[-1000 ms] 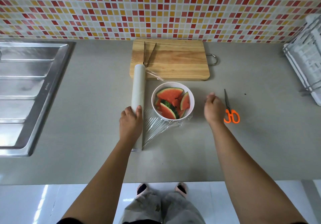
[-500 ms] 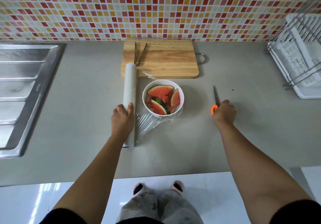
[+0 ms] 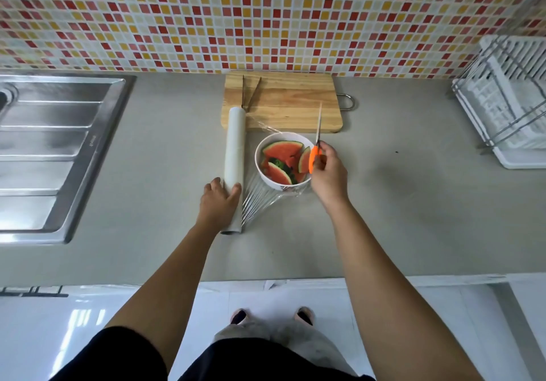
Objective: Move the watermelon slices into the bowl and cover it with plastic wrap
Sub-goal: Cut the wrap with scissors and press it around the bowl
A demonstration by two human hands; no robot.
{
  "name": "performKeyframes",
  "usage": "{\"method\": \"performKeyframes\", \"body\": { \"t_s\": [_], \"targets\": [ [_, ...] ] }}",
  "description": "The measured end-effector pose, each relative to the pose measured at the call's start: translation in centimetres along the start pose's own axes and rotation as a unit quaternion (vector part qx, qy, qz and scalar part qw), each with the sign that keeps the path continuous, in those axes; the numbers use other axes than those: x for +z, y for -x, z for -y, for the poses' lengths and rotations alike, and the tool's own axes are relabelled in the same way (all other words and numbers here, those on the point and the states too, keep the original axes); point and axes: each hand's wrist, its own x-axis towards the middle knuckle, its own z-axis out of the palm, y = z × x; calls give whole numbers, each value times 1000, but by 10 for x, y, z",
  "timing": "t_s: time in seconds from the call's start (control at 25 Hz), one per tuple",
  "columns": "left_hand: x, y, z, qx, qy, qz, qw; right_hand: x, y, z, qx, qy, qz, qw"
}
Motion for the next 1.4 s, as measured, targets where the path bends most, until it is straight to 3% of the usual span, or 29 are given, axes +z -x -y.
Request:
{"method": "performKeyframes", "body": {
  "t_s": [0.32, 1.4],
  "targets": [
    [-5, 8, 21, 24, -17, 40, 999, 58, 67, -6, 21, -181, 113, 977],
    [-21, 10, 25, 47, -72, 98, 991, 60, 202, -49, 169, -209, 268, 925]
  ]
}}
